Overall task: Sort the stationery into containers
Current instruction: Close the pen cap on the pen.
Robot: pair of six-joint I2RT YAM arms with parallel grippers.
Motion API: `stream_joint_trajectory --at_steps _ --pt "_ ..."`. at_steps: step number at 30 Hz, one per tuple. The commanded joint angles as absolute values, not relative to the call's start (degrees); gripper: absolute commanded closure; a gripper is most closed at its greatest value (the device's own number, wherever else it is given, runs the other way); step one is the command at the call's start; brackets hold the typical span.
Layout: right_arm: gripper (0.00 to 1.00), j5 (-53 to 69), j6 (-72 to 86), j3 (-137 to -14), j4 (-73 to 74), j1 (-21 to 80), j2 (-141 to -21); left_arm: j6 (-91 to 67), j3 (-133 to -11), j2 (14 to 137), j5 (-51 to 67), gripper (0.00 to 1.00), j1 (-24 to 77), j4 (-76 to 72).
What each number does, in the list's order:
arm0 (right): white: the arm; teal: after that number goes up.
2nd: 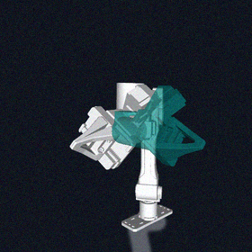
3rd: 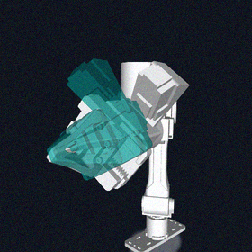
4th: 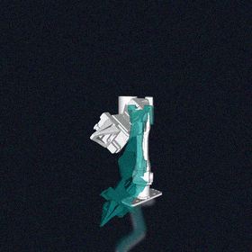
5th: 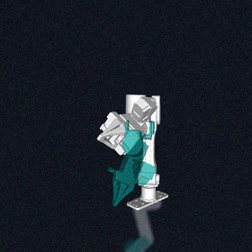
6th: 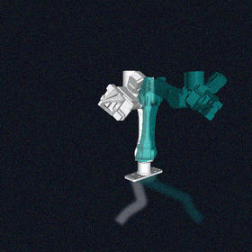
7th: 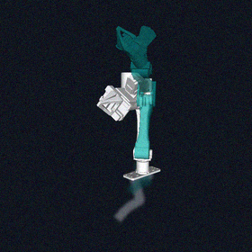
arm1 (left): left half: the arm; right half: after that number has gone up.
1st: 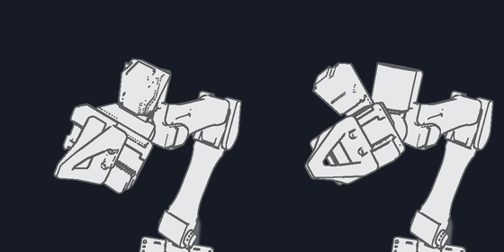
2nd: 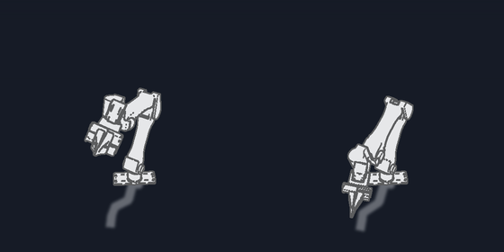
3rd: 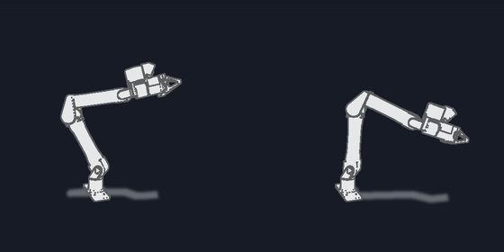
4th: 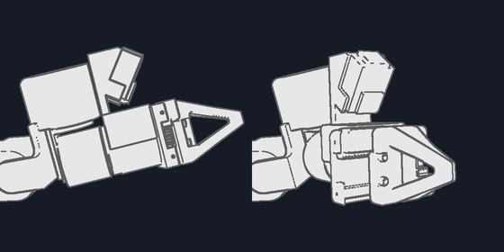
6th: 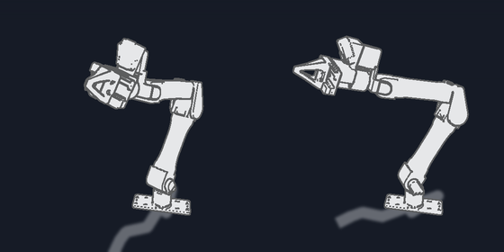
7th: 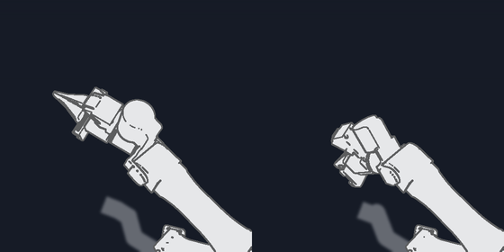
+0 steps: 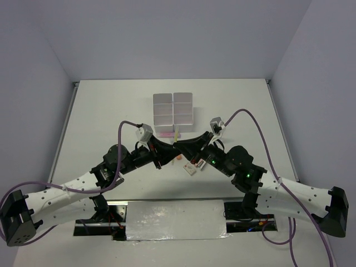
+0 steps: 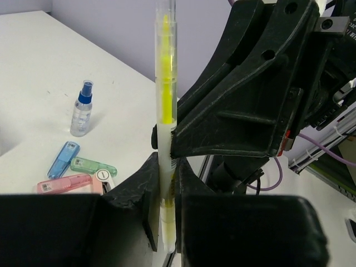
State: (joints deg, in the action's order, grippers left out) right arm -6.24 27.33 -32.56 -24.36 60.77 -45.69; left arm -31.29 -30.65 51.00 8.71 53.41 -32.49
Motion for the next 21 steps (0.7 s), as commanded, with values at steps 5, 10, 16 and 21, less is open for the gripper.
stream_joint_trajectory --at_steps 5,10,16,21 --pt "0.86 -3.6 25.4 -35.8 -24.3 61.3 -45.6 -29.7 -32.3 50.1 13.2 1.00 53.8 -34.5" --pt "0.40 -3.3 22.2 -38.5 -20.1 61.3 -44.6 -27.6 -31.4 48.1 16.0 1.00 53.7 -34.0" --pt "0.38 -7.8 19.7 -45.1 -12.0 61.2 -44.1 -27.2 -31.3 47.5 19.5 1.00 53.8 -33.4" --pt "0.38 -5.2 19.2 -47.8 -11.3 61.2 -44.8 -27.2 -31.0 48.1 19.6 1.00 53.8 -33.2"
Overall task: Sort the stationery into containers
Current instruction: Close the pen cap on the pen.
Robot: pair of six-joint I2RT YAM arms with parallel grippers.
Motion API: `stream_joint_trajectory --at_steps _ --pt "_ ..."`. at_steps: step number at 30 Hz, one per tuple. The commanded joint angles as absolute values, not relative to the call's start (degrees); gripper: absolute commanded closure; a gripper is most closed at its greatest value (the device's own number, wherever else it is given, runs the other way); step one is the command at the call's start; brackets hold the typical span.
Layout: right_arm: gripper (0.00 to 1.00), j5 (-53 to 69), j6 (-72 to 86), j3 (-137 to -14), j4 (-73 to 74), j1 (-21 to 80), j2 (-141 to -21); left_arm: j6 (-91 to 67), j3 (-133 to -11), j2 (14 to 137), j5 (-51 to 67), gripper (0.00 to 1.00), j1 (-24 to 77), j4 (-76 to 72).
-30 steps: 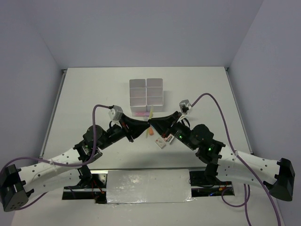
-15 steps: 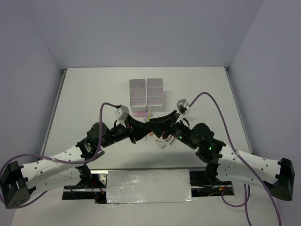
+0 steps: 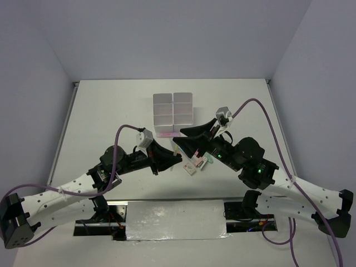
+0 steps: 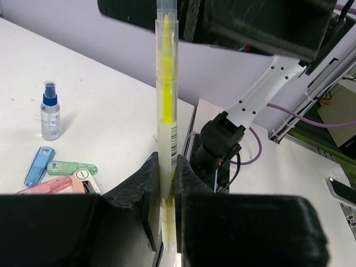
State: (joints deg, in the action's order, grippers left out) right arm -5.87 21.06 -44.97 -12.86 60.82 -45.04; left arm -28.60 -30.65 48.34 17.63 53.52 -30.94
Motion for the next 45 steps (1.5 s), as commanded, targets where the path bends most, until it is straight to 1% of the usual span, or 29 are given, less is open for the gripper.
stream_joint_trajectory --at_steps 1,2,5,6,7,10,11,12,14,18,21,22,26,28,30,32,35,40,42,43,45 --pt "0.39 -4.9 19.4 -48.0 -11.3 61.1 -44.9 -27.2 -30.9 48.3 19.6 1.00 53.7 -33.4" --pt "0.41 -4.7 19.6 -47.9 -11.5 61.1 -44.9 -27.2 -31.0 48.4 19.7 1.00 53.8 -33.4" --pt "0.54 -5.2 19.7 -48.1 -11.3 61.1 -45.4 -27.2 -31.2 48.7 20.0 1.00 53.7 -33.4" --pt "0.66 -5.2 19.8 -48.2 -11.1 61.1 -45.9 -27.2 -31.2 48.7 20.0 1.00 53.7 -33.2" --pt "0.72 -5.2 19.9 -48.3 -10.7 61.1 -46.1 -27.1 -31.3 48.6 20.0 1.00 53.8 -33.0" --pt "0.76 -4.5 20.2 -47.6 -11.0 61.1 -46.4 -26.9 -31.6 48.3 19.6 1.00 53.8 -32.5" --pt "0.79 -4.2 20.4 -47.4 -11.2 61.1 -46.4 -26.8 -31.7 48.1 19.5 1.00 53.7 -32.2" --pt "0.89 -4.0 20.7 -47.0 -11.3 61.1 -46.4 -26.9 -31.8 47.8 19.4 1.00 53.8 -32.1" --pt "1.00 -4.0 21.4 -45.9 -11.5 61.1 -46.3 -26.6 -32.3 47.3 18.5 1.00 53.7 -31.6" --pt "1.00 -2.5 24.7 -41.7 -13.4 61.2 -46.0 -24.7 -35.2 46.8 18.3 1.00 53.7 -28.9" --pt "1.00 -0.3 28.0 -35.5 -17.7 61.3 -46.8 -21.1 -40.3 47.5 19.6 1.00 53.8 -23.1" --pt "1.00 1.2 30.2 -31.7 -21.0 61.3 -47.4 -20.0 -41.6 47.5 19.6 1.00 53.8 -22.0" --pt "1.00 0.4 33.4 -25.5 -25.1 63.8 -50.1 -16.4 -45.2 46.2 19.1 1.00 53.2 -19.3" --pt "1.00 -1.6 33.5 -25.6 -24.6 66.7 -51.1 -16.3 -46.2 46.3 19.9 1.00 52.5 -18.7" --pt "1.00 -2.8 31.7 -28.4 -21.2 69.2 -53.4 -16.7 -46.8 46.9 22.0 1.00 51.3 -18.9" --pt "1.00 -5.1 30.3 -29.9 -19.3 70.2 -54.6 -17.3 -46.4 47.0 22.1 1.00 51.1 -19.5" --pt "1.00 -7.6 29.4 -30.1 -18.7 70.2 -52.4 -18.4 -44.1 46.2 21.4 1.00 51.1 -19.9" --pt "0.98 -12.1 26.0 -33.9 -12.8 70.2 -48.8 -20.9 -37.7 43.2 20.0 1.00 51.0 -22.7" --pt "0.95 -12.7 24.7 -35.6 -11.3 70.2 -48.3 -21.9 -35.9 42.5 19.8 1.00 51.0 -23.8" --pt "0.86 -12.8 24.4 -36.1 -11.1 70.2 -47.9 -22.0 -35.4 42.4 19.9 1.00 51.0 -24.1" --pt "0.71 -12.6 23.6 -37.7 -10.3 70.1 -47.4 -22.4 -34.4 42.6 20.1 1.00 51.1 -24.5"
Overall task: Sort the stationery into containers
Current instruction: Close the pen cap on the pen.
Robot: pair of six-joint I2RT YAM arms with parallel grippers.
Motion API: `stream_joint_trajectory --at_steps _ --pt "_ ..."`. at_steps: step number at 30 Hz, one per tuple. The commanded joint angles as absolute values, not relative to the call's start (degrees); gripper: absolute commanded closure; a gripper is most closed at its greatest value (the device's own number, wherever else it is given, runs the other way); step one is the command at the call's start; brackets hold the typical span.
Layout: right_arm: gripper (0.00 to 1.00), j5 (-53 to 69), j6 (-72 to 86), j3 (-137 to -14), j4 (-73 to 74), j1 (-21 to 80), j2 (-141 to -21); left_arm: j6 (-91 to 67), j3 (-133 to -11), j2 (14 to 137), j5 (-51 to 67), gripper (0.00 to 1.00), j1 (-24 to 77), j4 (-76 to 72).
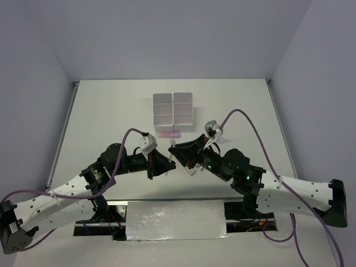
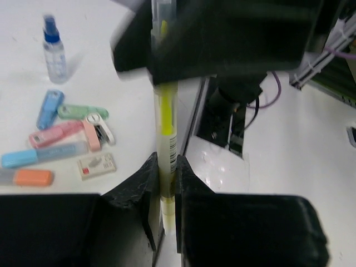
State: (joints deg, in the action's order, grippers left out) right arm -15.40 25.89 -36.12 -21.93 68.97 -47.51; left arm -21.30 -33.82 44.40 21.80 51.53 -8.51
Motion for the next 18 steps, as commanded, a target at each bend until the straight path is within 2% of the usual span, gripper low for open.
stream_joint_trajectory --at_steps 1,4,7,18 --pt "0.68 -12.7 23.5 -38.1 -10.0 70.2 -47.1 -22.6 -34.0 42.6 20.3 1.00 51.1 -24.8" --pt "0.57 -13.8 22.3 -39.5 -9.7 70.1 -46.2 -23.3 -32.9 42.8 20.7 1.00 51.0 -26.0" --pt "0.52 -14.3 21.0 -41.2 -9.2 70.0 -45.3 -23.9 -31.7 43.0 20.9 1.00 51.1 -26.6" --pt "0.53 -12.7 17.9 -43.4 -11.2 69.9 -46.1 -25.7 -30.1 43.6 23.5 1.00 51.1 -29.3"
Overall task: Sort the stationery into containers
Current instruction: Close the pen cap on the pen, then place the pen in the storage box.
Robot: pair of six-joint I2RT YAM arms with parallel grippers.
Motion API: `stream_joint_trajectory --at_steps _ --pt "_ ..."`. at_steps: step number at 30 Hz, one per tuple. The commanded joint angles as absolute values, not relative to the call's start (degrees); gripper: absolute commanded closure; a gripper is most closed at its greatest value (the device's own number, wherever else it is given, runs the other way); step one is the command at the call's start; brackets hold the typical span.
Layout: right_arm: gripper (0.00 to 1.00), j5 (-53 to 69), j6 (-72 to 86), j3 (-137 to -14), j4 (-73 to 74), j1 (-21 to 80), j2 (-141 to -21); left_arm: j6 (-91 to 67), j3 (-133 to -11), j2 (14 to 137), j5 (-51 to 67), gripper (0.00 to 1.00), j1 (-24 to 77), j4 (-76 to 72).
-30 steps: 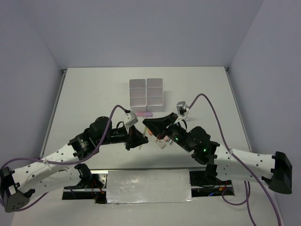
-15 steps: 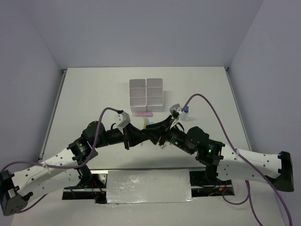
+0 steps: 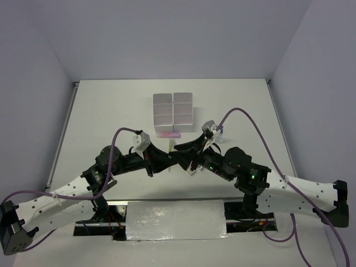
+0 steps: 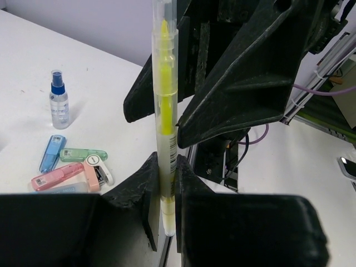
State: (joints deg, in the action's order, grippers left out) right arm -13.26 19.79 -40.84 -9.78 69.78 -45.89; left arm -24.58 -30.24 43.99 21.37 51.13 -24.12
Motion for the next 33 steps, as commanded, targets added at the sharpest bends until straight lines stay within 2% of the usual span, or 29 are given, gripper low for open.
stream_joint_trajectory --at_steps 1,9,10,11,12,13,14,15,17,18,19,21,25,26,28,30,33 --pt "0.53 -12.7 17.6 -43.7 -11.7 69.9 -46.1 -25.8 -30.1 43.7 23.6 1.00 51.1 -29.4" --pt "0.57 -10.8 16.3 -48.5 -13.3 68.3 -52.6 -25.9 -30.5 44.7 23.5 1.00 51.1 -28.3" --pt "0.62 -9.8 16.4 -48.5 -13.5 68.3 -54.0 -25.6 -31.0 45.3 23.5 1.00 51.1 -27.3" --pt "0.85 -9.0 16.9 -49.3 -13.8 67.4 -54.6 -25.3 -31.5 45.7 23.2 1.00 51.1 -26.6" --pt "0.94 -8.2 17.1 -50.2 -13.9 66.4 -55.3 -24.7 -32.4 46.0 22.1 0.96 51.1 -25.8" --pt "1.00 -7.5 17.4 -50.8 -13.5 65.7 -56.8 -24.3 -32.9 46.2 21.5 0.94 51.1 -25.0" --pt "1.00 -6.5 17.2 -51.3 -13.0 65.0 -57.4 -24.1 -33.4 46.3 20.7 0.91 51.0 -23.6" --pt "1.00 -6.3 17.0 -51.8 -12.7 63.4 -57.9 -24.0 -34.9 46.3 17.6 0.78 51.0 -22.4" --pt "1.00 -5.4 16.4 -51.9 -12.6 61.0 -59.0 -23.5 -36.6 45.7 14.6 0.60 50.9 -18.5" --pt "1.00 -4.8 16.2 -51.8 -13.0 57.7 -59.4 -23.5 -38.3 45.4 9.1 0.23 50.8 -16.7" --pt "1.00 -3.8 16.3 -51.8 -13.2 55.7 -59.7 -23.6 -39.3 45.4 5.8 0.03 50.8 -14.8" --pt "1.00 -1.2 16.1 -53.0 -13.9 52.3 -60.4 -23.7 -40.9 45.4 0.5 0.01 50.7 -9.1" --pt "1.00 -2.5 12.3 -57.4 -15.9 46.2 -67.0 -29.6 -46.8 46.3 -18.3 0.01 50.4 5.6" --pt "1.00 -3.1 11.8 -58.3 -17.6 44.7 -68.5 -31.4 -48.1 46.3 -26.2 0.01 50.4 9.5" --pt "1.00 -5.8 9.8 -58.5 -25.0 43.3 -74.2 -35.8 -51.4 45.7 -31.9 0.01 50.3 21.1" --pt "1.00 -6.3 8.9 -59.9 -32.2 41.4 -78.9 -32.9 -52.9 44.4 -31.0 0.01 50.3 24.8" --pt "1.00 -6.0 8.4 -64.8 -38.0 38.7 -89.1 -28.7 -52.2 39.8 -23.6 0.01 50.8 25.3"
